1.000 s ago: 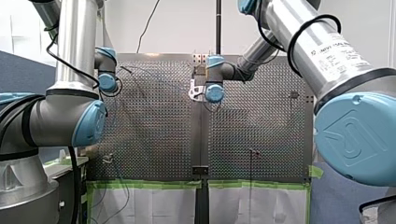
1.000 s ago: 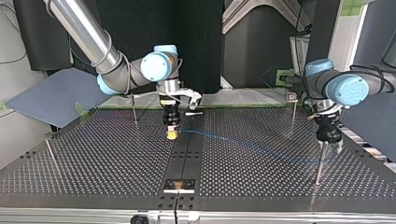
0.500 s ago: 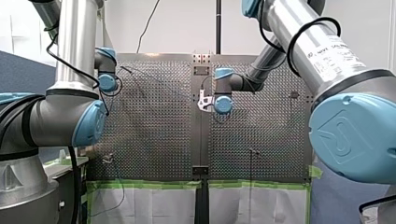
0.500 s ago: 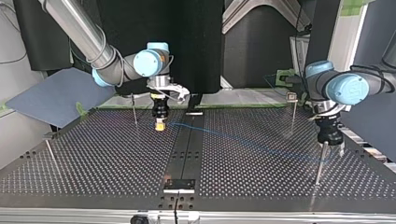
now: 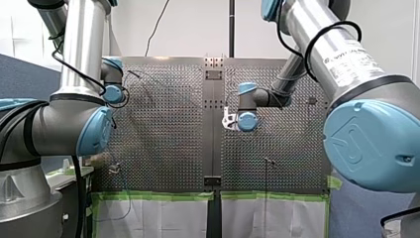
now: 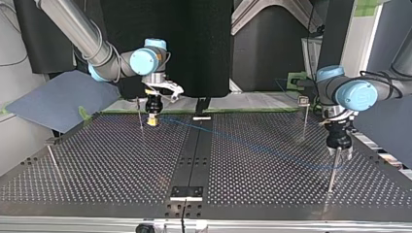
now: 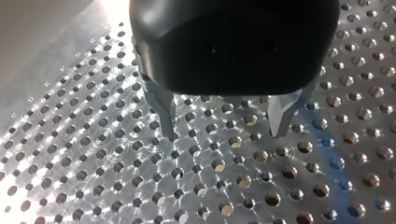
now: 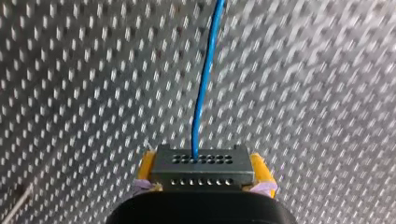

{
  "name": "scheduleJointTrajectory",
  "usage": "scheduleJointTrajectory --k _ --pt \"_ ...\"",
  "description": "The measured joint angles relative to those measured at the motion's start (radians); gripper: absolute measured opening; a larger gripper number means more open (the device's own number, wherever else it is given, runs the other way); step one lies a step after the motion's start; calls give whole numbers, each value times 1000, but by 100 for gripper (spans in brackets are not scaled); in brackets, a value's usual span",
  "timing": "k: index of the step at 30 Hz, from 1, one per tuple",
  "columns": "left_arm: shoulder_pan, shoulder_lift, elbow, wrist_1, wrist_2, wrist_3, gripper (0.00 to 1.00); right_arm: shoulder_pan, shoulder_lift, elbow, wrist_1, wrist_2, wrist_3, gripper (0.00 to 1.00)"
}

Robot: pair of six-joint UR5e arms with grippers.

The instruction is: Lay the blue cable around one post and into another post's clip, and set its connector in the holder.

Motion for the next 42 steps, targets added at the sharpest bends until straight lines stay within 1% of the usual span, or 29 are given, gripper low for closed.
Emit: scheduleJointTrajectory --k 7,11,14,18,21,23,25,27,29,30,32,36,39,42 --pt "1 0 -1 16 20 -11 100 -44 0 64 -57 6 3 0" --pt "1 -1 0 20 26 -18 100 -72 0 94 -87 2 16 0" --pt "1 -1 0 20 27 -19 100 -97 0 120 -111 -7 24 0" --pt "-1 -1 0 20 27 -19 100 -136 0 159 -148 -25 45 0" --pt "-2 -1 0 19 22 -18 100 -163 0 186 -174 -33 53 0" --pt "-3 -1 0 19 19 -16 100 -177 0 200 -184 -36 55 0" --pt "-4 -1 -1 19 16 -16 100 -193 0 217 -188 -38 54 0" --pt "-6 -1 -1 19 14 -16 100 -211 1 234 -189 -39 50 0" --pt "-8 -1 -1 19 13 -16 100 -226 1 250 -189 -39 41 0" --pt "-8 -1 -1 19 12 -16 100 -237 1 260 -191 -39 34 0" --pt "-6 -1 -1 18 12 -19 100 -252 1 275 -198 -40 27 0" --pt "-5 -1 -1 18 12 -20 100 -287 3 310 -226 -42 27 0" --pt "-9 -1 -1 14 12 -17 100 -312 13 335 -250 -46 26 0" --pt "-11 -1 -1 4 12 -15 100 -326 32 360 -267 -61 21 0"
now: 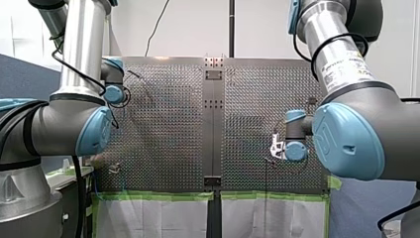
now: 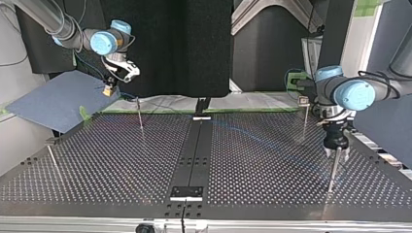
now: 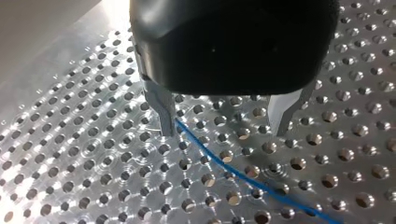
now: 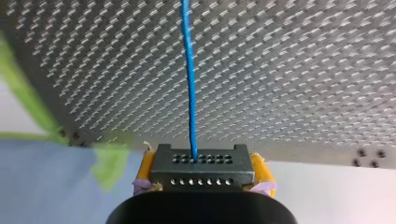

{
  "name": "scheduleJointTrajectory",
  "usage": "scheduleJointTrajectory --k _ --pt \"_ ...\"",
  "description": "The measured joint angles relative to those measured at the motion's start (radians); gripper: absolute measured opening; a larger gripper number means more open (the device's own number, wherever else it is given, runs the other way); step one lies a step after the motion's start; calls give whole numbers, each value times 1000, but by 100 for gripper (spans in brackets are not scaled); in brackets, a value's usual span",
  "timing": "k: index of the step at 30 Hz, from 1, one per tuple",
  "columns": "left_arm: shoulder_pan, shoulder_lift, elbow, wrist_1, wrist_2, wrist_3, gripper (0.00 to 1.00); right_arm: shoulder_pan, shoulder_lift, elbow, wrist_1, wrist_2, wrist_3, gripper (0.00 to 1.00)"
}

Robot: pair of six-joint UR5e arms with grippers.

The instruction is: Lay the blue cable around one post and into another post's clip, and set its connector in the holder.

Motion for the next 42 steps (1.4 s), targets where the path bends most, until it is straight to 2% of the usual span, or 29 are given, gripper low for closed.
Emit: scheduleJointTrajectory --k 8,11,17,21,27,33,42 --pt "4 0 0 -13 -7 2 100 -20 47 63 -49 -42 5 0" --pt "5 0 0 -15 -9 3 100 -27 66 73 -75 -65 10 0" --pt "4 0 0 -15 -5 -2 100 -44 114 41 -126 -114 8 0" --pt "2 0 0 -15 -1 -4 100 -61 146 10 -158 -146 8 0" --pt "1 0 0 -14 9 -7 100 -80 196 -39 -208 -182 3 0" --pt "1 0 0 -14 7 -8 100 -104 251 -74 -263 -194 0 0" --pt "6 0 0 -12 4 -11 100 -136 342 -78 -348 -203 4 0"
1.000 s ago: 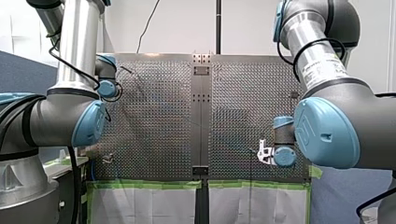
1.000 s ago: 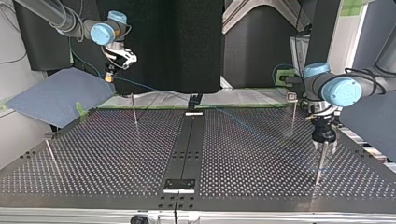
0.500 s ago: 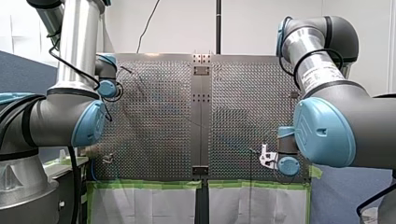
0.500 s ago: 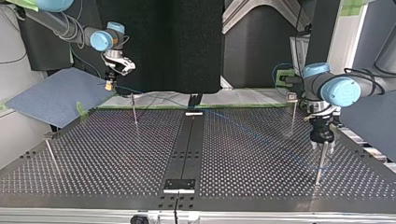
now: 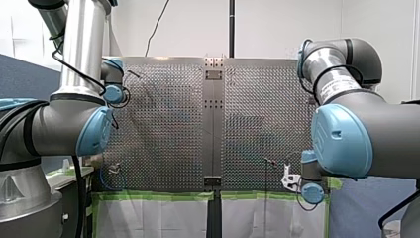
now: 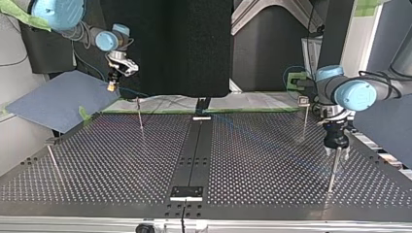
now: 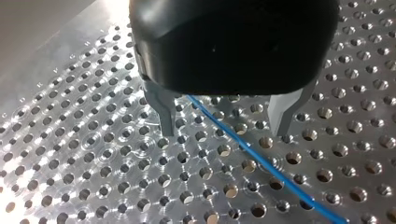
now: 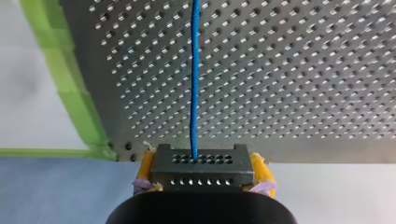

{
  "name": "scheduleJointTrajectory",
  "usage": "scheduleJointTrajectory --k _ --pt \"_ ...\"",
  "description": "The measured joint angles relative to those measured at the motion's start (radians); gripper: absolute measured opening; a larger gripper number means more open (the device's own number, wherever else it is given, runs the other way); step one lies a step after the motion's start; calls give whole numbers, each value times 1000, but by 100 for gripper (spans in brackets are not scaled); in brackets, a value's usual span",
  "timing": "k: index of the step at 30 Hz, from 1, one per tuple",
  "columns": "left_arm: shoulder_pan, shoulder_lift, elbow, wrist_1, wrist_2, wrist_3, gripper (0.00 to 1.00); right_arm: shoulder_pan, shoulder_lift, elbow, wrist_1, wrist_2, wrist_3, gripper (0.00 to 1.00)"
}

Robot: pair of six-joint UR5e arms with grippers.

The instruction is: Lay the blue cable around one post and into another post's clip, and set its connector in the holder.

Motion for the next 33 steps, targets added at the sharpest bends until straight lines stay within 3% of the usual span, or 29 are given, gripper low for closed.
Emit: scheduleJointTrajectory --k 6,14,20,25,33 --pt "1 0 0 -1 0 -2 100 -23 52 0 -33 -33 8 0" --pt "1 0 0 -3 0 1 100 -61 63 0 -44 -97 13 0" --pt "-4 0 0 -3 0 2 100 -90 41 14 -45 -142 15 0" --pt "-4 0 0 -4 0 1 100 -109 0 40 -45 -186 38 0" --pt "-4 0 0 -4 1 1 100 -118 -44 47 -48 -253 50 0"
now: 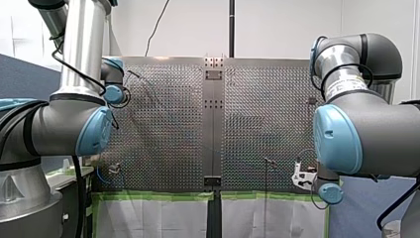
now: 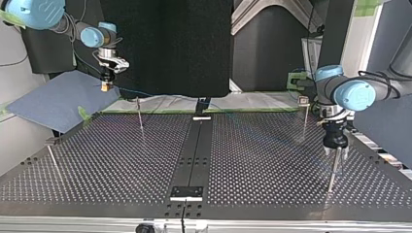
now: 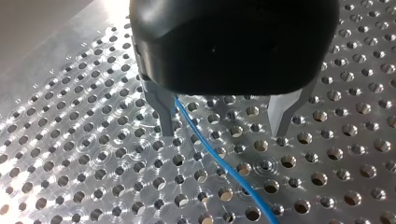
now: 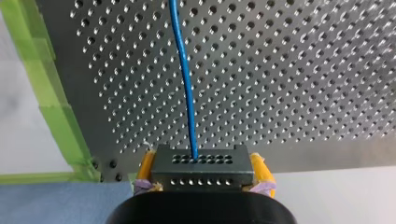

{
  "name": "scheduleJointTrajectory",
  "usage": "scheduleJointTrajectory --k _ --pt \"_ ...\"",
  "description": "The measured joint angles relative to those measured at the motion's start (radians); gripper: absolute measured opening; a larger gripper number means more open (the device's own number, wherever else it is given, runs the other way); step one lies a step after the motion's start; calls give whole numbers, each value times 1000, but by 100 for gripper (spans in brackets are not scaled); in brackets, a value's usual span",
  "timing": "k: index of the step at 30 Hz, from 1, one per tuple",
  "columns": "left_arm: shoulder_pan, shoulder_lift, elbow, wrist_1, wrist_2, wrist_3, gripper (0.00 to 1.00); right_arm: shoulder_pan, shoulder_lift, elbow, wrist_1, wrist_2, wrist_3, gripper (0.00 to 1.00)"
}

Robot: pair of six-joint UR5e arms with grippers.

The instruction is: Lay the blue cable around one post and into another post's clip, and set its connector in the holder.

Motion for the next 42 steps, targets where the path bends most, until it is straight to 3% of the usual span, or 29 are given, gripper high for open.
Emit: scheduleJointTrajectory --k 8,11,16,19,34,42 --pt "-1 0 0 0 0 -1 100 -5 -50 17 -11 -69 11 0" --pt "-1 0 0 -2 0 -1 100 -10 -55 18 -24 -82 32 0" --pt "-1 0 0 -9 0 0 100 -13 -56 18 -52 -86 84 0" --pt "-1 0 0 -19 -2 2 100 -11 -56 18 -66 -88 103 0" --pt "9 3 0 -118 -83 11 100 -1 -54 18 -68 -90 105 0" --pt "10 10 -1 -161 -66 9 100 5 -54 18 -66 -90 115 0"
